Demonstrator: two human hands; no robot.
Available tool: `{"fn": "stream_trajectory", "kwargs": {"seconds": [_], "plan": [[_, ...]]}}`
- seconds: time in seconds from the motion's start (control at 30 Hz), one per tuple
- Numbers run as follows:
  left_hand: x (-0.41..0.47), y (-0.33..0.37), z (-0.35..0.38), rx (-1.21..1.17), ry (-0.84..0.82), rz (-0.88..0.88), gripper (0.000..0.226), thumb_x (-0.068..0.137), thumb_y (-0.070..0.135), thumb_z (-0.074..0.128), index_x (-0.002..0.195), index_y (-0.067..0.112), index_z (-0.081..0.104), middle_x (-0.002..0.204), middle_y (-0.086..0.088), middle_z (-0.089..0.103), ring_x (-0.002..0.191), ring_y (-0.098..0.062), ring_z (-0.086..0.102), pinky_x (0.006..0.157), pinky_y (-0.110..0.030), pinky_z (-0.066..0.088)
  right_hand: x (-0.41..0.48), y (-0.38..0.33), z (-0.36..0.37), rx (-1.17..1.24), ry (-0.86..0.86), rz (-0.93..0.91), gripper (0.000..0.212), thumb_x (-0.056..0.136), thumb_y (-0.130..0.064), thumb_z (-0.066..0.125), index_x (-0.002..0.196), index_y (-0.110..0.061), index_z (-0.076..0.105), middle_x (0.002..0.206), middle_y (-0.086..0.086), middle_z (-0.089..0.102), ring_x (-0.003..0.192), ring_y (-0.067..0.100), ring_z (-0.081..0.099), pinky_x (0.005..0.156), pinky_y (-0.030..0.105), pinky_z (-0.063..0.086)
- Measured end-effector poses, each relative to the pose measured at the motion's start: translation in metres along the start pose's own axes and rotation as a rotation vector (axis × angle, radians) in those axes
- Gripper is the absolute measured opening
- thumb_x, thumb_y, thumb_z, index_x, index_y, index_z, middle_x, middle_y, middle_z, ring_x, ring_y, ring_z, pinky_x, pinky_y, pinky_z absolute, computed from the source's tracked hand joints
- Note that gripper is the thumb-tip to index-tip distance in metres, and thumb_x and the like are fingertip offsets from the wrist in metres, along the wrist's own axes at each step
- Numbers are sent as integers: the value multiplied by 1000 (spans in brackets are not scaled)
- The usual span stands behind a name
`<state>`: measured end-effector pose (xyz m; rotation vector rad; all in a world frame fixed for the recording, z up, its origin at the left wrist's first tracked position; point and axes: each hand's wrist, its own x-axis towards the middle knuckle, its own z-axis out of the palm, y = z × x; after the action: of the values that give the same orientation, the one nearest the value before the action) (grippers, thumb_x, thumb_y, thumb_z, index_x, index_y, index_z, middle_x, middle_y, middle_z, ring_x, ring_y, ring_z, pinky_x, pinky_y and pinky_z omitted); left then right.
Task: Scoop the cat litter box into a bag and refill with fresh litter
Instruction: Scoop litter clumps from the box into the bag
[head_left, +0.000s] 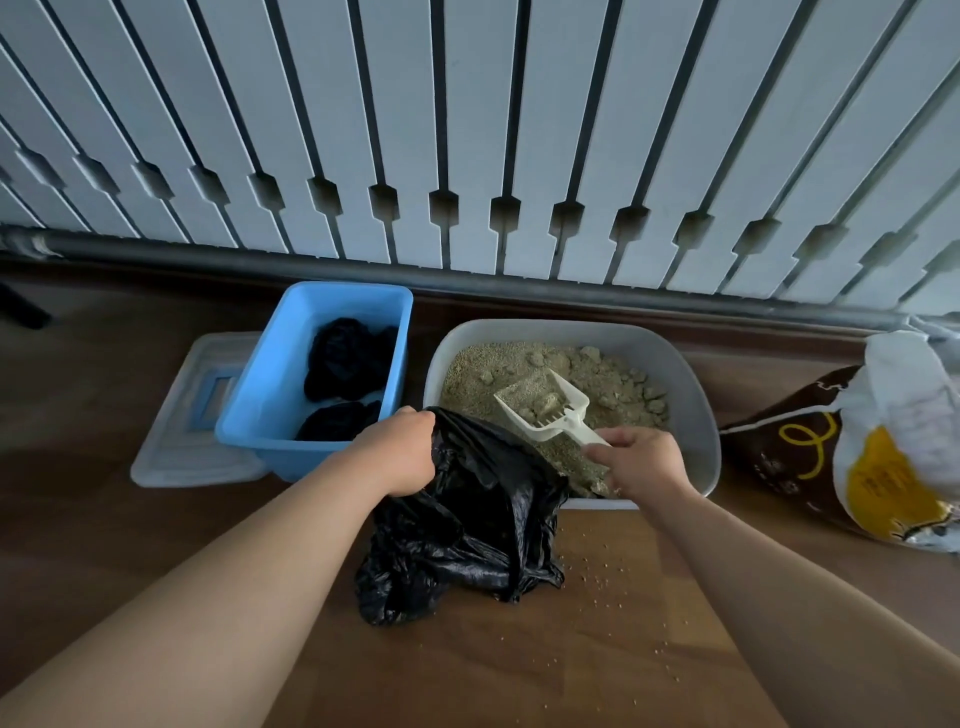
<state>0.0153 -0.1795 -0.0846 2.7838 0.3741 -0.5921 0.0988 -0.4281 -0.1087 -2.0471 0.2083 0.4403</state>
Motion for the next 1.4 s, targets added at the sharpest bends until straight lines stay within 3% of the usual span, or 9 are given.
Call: {"fn": "stream_trajectory", "kwargs": {"seconds": [0.17, 0.4, 0.63, 0.8, 0.93, 1.07, 1.13, 1.33, 1.4], "plan": [[-8, -2, -1, 1, -84, 5, 23, 87, 14, 51, 108, 17, 44, 118, -2, 43, 93, -22, 55, 81, -37, 51, -10, -6, -9, -1, 10, -35, 16, 78, -15, 80, 76, -26, 68, 69, 1, 68, 45, 12, 50, 49, 24, 48], [-16, -3, -5, -2, -134, -9, 56, 89, 15, 51, 142, 13, 32, 139, -4, 37, 109, -24, 53, 89, -37, 51, -18, -8, -13, -6, 18, -27, 16, 77, -16, 80, 90, -18, 71, 71, 2, 69, 44, 12, 52, 52, 26, 49], [-23, -2, -7, -68, -147, -3, 77, 87, 13, 56, 152, 15, 14, 146, -4, 31, 106, -22, 54, 77, -31, 52, -22, -7, -15, -82, 22, -25, 17, 79, -19, 80, 94, -16, 74, 69, 4, 70, 47, 9, 55, 50, 24, 46], [-28, -5, -7, -97, -186, -29, 89, 87, 17, 62, 154, 14, 3, 151, -7, 26, 119, -24, 50, 95, -37, 51, -26, -5, -16, -120, 13, -44, 12, 79, -19, 79, 90, -19, 74, 74, 4, 71, 56, 13, 58, 57, 26, 49], [-29, -9, -6, -152, -189, -41, 90, 83, 19, 67, 152, 14, 9, 135, -6, 40, 103, -21, 56, 85, -34, 53, -30, -7, -17, -145, 8, -58, 10, 78, -19, 79, 85, -23, 74, 77, 3, 72, 62, 16, 61, 64, 31, 52], [-34, -11, -3, -170, -202, -63, 97, 86, 20, 67, 153, 14, -2, 155, -6, 21, 129, -25, 42, 100, -32, 45, -35, -10, -22, -166, 4, -59, 9, 76, -17, 80, 82, -21, 76, 78, 9, 73, 64, 19, 61, 68, 35, 53], [-35, -12, -2, -198, -209, -73, 98, 87, 18, 67, 153, 14, -5, 157, -6, 18, 129, -24, 42, 101, -31, 44, -38, -14, -24, -161, -4, -59, 10, 76, -17, 81, 85, -19, 76, 77, 8, 73, 63, 19, 61, 67, 36, 54], [-33, -17, 0, -434, -185, -148, 95, 88, 10, 62, 154, 22, -5, 148, -9, 36, 109, -23, 55, 90, -32, 49, -55, -37, -34, -129, -96, -113, 14, 74, -16, 82, 87, -18, 77, 50, -1, 61, 50, 14, 49, 55, 24, 41], [-31, -21, 3, -529, -173, -180, 96, 86, 10, 63, 155, 23, -2, 149, -11, 35, 117, -25, 50, 97, -33, 47, -65, -42, -36, -148, -147, -136, 12, 76, -16, 81, 87, -19, 77, 49, -2, 58, 48, 11, 46, 52, 20, 38]]}}
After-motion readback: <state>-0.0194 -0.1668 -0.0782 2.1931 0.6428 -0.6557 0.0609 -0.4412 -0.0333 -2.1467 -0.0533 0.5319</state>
